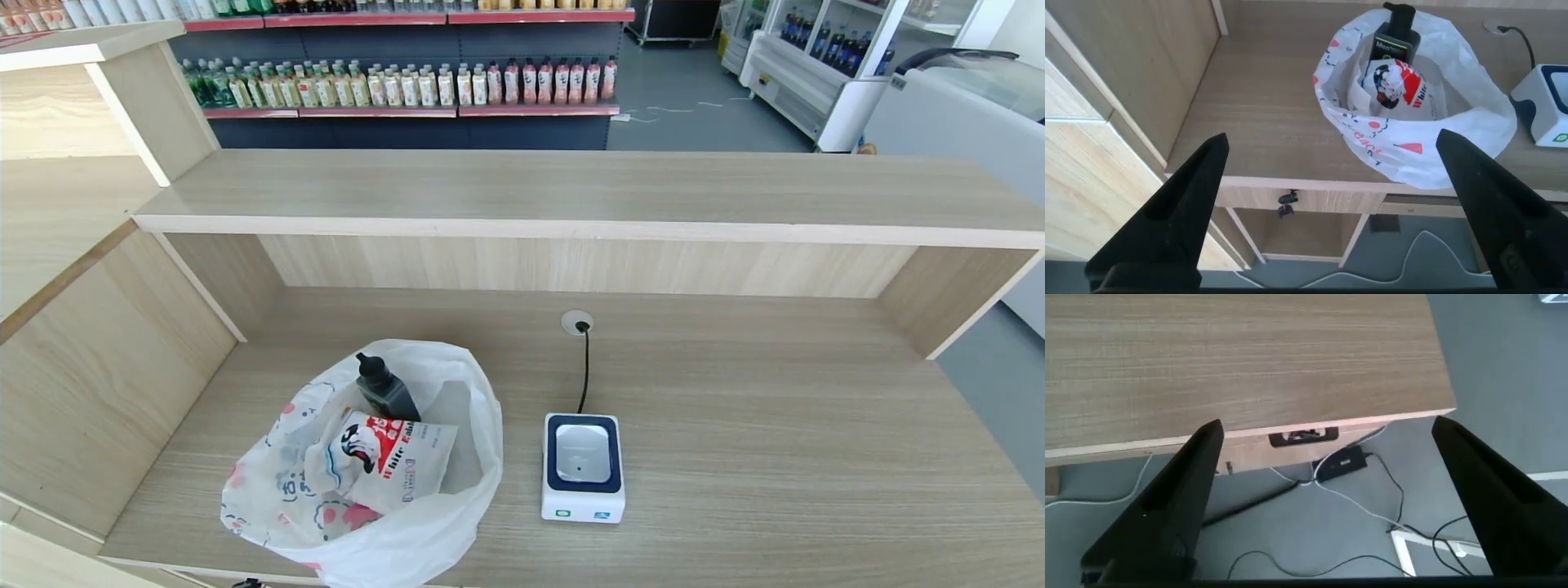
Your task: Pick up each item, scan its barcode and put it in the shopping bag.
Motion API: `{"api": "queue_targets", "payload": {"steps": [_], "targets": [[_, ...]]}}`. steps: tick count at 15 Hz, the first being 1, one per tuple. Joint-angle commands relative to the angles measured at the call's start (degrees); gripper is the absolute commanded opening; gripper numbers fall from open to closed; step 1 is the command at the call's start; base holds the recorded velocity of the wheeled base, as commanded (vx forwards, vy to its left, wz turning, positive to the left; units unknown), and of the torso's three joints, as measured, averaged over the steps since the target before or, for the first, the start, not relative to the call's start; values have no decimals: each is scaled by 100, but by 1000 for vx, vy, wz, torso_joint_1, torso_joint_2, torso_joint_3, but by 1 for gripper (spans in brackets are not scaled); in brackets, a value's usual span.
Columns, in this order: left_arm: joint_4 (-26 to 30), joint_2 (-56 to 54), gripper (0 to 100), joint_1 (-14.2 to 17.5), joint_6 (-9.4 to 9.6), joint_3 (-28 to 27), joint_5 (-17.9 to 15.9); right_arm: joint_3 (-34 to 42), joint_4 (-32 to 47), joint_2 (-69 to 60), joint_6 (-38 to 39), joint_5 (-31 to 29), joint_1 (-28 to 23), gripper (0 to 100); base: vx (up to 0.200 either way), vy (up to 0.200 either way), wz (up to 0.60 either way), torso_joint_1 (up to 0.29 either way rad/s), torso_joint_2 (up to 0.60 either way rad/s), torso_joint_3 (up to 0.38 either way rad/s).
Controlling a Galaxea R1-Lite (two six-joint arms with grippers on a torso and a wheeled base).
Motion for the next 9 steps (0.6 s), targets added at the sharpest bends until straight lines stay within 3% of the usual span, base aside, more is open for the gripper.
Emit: {"api": "queue_targets", "payload": {"steps": [1,4,9], "targets": [[0,0,100,4,-3,0,0,46,309,-1591,135,471,41,100,0,0,0,0,0,0],[0,0,100,4,-3,0,0,46,449,-2100,416,498,383,100,0,0,0,0,0,0],[0,0,100,4,-3,0,0,38,458,-2100,416,489,401,100,0,0,0,0,0,0]]}}
